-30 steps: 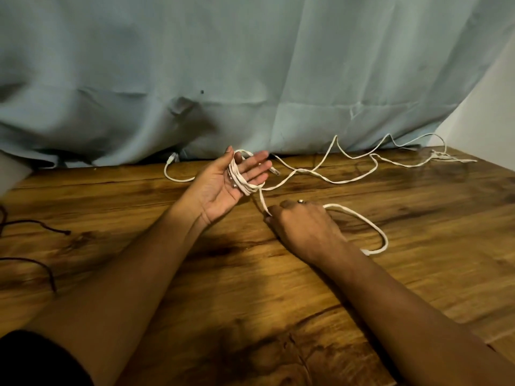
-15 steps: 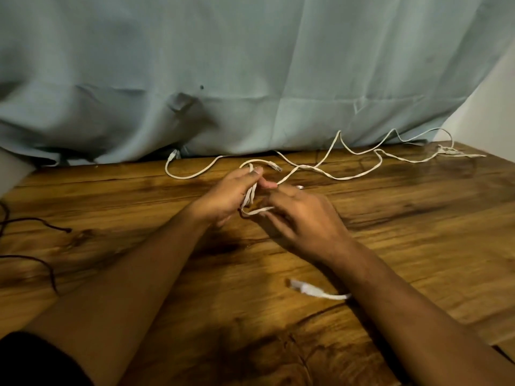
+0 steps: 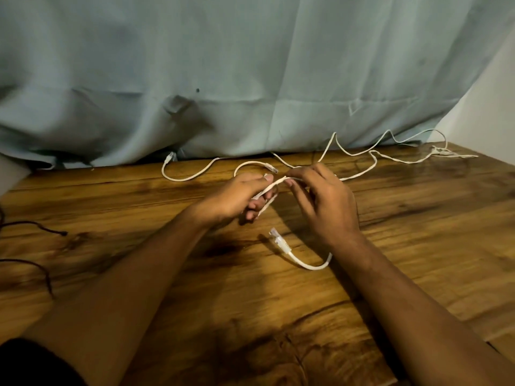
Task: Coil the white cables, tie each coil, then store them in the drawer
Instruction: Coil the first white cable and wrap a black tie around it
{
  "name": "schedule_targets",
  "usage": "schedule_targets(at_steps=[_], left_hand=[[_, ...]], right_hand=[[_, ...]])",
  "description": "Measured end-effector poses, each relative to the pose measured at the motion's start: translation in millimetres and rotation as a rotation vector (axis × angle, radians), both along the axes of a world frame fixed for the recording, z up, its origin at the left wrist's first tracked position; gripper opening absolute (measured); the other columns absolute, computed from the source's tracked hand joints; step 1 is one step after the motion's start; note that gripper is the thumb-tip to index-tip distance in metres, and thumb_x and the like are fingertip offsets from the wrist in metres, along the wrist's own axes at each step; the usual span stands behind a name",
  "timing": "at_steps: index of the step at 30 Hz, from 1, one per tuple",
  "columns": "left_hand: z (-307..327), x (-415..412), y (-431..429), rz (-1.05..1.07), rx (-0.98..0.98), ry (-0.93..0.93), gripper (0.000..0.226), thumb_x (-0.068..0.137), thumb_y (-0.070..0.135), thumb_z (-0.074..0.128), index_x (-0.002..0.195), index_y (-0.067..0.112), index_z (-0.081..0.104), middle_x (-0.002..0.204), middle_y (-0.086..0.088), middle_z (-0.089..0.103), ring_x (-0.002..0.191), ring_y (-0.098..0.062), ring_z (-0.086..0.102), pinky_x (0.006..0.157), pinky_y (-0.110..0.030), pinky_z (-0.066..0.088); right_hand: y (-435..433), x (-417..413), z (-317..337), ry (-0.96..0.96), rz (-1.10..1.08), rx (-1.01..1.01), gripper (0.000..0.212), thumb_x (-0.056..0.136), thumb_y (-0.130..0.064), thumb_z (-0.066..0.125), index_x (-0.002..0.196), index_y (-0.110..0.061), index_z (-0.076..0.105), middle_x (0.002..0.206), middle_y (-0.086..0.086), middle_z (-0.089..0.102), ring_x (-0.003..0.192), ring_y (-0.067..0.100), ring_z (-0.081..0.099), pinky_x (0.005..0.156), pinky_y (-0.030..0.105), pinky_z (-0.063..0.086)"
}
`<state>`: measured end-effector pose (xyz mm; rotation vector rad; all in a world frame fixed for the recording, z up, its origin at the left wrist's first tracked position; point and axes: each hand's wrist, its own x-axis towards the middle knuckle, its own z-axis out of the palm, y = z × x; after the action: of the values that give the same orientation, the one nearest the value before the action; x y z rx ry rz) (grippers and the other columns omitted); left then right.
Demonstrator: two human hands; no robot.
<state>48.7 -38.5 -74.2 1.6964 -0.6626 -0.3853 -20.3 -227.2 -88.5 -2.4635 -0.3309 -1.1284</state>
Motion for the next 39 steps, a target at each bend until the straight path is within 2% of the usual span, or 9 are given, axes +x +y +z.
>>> schedule_targets(at_steps=[6, 11, 17, 20, 24, 29, 31, 35, 39], left_hand=[[8.4, -13.3, -2.6, -0.169, -0.196, 0.238, 0.035, 0.107, 0.032, 0.044, 0.093, 0.005, 0.059, 0.053, 0.004, 0.028, 0.04, -0.009, 0.027, 0.056, -0.032, 0.036], [8.7, -18.9, -2.2, -0.184, -0.336, 0.341, 0.027, 0.107, 0.028, 0.047, 0.087, 0.01, 0.052, 0.052, 0.008, 0.027, 0.038, -0.005, 0.027, 0.054, -0.028, 0.041], [10.2, -12.9, 1.9, -0.126, -0.532, 0.452, 0.028, 0.105, 0.031, 0.047, 0.083, 0.015, 0.051, 0.047, 0.011, 0.029, 0.036, -0.003, 0.027, 0.053, -0.025, 0.044], [11.8, -7.4, 5.4, -0.126, -0.627, 0.511, 0.029, 0.106, 0.034, 0.045, 0.083, 0.017, 0.05, 0.045, 0.01, 0.029, 0.036, -0.004, 0.028, 0.055, -0.023, 0.045], [14.3, 2.9, 11.9, -0.044, -0.798, 0.541, 0.031, 0.108, 0.033, 0.043, 0.083, 0.018, 0.053, 0.046, 0.007, 0.032, 0.038, -0.005, 0.032, 0.057, -0.024, 0.049], [14.4, 16.0, 21.6, 0.074, -0.943, 0.569, 0.032, 0.108, 0.034, 0.044, 0.082, 0.018, 0.054, 0.049, 0.007, 0.043, 0.044, -0.004, 0.04, 0.067, -0.025, 0.05], [15.3, 16.7, 22.0, 0.134, -0.956, 0.573, 0.033, 0.108, 0.033, 0.044, 0.081, 0.018, 0.055, 0.053, 0.007, 0.047, 0.048, -0.006, 0.046, 0.071, -0.026, 0.049], [18.2, 17.7, 23.3, 0.237, -0.964, 0.592, 0.035, 0.107, 0.034, 0.048, 0.079, 0.017, 0.059, 0.057, 0.006, 0.056, 0.056, -0.011, 0.061, 0.081, -0.028, 0.05], [16.5, 17.5, 21.9, 0.259, -0.957, 0.606, 0.034, 0.107, 0.036, 0.047, 0.082, 0.017, 0.061, 0.07, 0.003, 0.07, 0.068, -0.016, 0.073, 0.072, -0.034, 0.061]], right_hand=[[-7.4, 10.5, -8.8, 0.102, 0.036, 0.079, 0.032, 0.105, -0.037, 0.048, 0.132, -0.032, 0.065, 0.119, -0.006, 0.067, 0.105, 0.018, 0.066, 0.081, 0.045, 0.056], [-8.4, 16.1, -15.4, 0.219, 0.114, 0.105, 0.041, 0.102, -0.019, 0.051, 0.14, -0.033, 0.06, 0.125, -0.006, 0.073, 0.111, 0.013, 0.069, 0.093, 0.042, 0.056], [-3.3, 17.4, -19.3, 0.341, 0.078, 0.055, 0.039, 0.103, -0.028, 0.049, 0.14, -0.037, 0.054, 0.116, 0.003, 0.076, 0.103, 0.029, 0.07, 0.083, 0.039, 0.055], [-5.3, 17.8, -19.6, 0.377, 0.084, 0.118, 0.04, 0.099, -0.041, 0.047, 0.137, -0.036, 0.058, 0.12, -0.007, 0.075, 0.108, 0.02, 0.07, 0.09, 0.044, 0.056], [-8.6, 16.9, -19.1, 0.391, 0.105, 0.223, 0.035, 0.102, -0.036, 0.058, 0.137, -0.035, 0.061, 0.113, -0.014, 0.074, 0.101, 0.007, 0.068, 0.089, 0.039, 0.057], [-1.5, 13.3, -19.7, 0.352, 0.153, 0.245, 0.018, 0.101, -0.026, 0.065, 0.113, -0.039, 0.06, 0.093, -0.014, 0.067, 0.072, 0.001, 0.058, 0.066, 0.03, 0.047], [2.0, 12.7, -21.3, 0.358, 0.205, 0.215, 0.011, 0.101, -0.027, 0.064, 0.104, -0.038, 0.065, 0.094, -0.016, 0.07, 0.078, 0.002, 0.063, 0.069, 0.035, 0.053], [8.7, 11.6, -20.3, 0.4, 0.305, 0.188, 0.027, 0.103, -0.015, 0.057, 0.117, -0.031, 0.074, 0.112, -0.018, 0.074, 0.105, -0.002, 0.067, 0.092, 0.03, 0.055], [12.0, 10.6, -21.1, 0.428, 0.335, 0.131, 0.037, 0.1, -0.017, 0.058, 0.131, -0.034, 0.068, 0.123, -0.018, 0.073, 0.114, -0.002, 0.065, 0.099, 0.034, 0.055]])
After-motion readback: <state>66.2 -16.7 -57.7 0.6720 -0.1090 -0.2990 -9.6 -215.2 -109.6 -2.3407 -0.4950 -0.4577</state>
